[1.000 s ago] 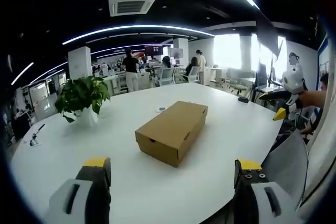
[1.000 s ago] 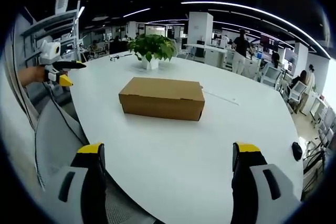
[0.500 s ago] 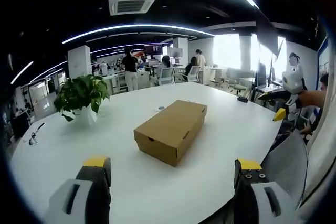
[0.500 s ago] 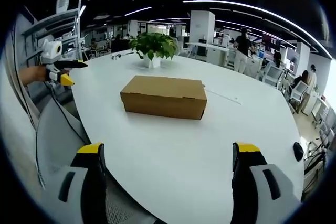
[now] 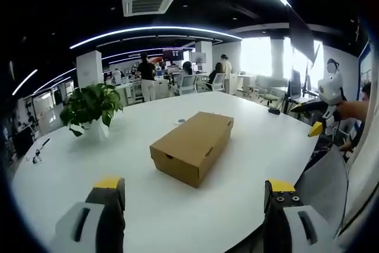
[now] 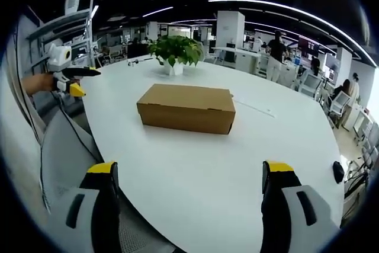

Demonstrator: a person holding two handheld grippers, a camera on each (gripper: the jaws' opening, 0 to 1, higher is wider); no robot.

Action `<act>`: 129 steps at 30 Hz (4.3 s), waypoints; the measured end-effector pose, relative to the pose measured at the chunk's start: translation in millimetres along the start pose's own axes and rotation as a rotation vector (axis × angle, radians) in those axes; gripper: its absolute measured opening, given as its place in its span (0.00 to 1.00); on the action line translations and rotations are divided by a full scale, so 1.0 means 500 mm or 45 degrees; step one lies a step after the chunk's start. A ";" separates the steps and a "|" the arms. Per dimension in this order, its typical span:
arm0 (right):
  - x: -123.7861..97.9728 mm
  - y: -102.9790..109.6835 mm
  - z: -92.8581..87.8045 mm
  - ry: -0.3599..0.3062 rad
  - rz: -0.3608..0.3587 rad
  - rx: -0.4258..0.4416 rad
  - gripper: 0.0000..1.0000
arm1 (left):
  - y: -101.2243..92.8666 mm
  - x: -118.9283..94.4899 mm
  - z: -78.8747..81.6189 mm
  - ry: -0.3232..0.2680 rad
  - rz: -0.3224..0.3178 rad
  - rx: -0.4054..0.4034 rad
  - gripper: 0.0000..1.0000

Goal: Operate the shoe box by opening the lid, removing the specified soft item, and placing it in the target area until the item is outside and the box remains undamaged.

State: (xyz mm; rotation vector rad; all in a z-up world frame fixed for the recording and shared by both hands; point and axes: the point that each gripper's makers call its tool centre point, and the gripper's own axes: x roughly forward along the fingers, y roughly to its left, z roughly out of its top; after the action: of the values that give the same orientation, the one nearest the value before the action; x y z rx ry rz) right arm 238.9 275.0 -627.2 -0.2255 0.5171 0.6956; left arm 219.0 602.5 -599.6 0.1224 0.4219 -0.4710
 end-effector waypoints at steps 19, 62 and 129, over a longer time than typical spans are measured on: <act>0.026 -0.017 0.000 0.015 0.056 -0.013 0.96 | -0.003 0.032 -0.006 0.027 0.013 0.002 0.99; 0.175 -0.100 0.040 0.049 0.264 -0.219 0.95 | 0.008 0.170 -0.018 0.093 0.093 0.006 0.86; 0.493 -0.193 0.083 0.092 0.598 -0.357 0.53 | 0.010 0.361 -0.078 0.170 0.290 -0.110 0.60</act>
State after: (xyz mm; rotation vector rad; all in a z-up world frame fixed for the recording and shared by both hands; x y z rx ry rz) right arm 478.4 353.6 -718.3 -0.3988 0.5466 1.2241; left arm 352.6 540.5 -711.0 0.1167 0.5517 -0.2208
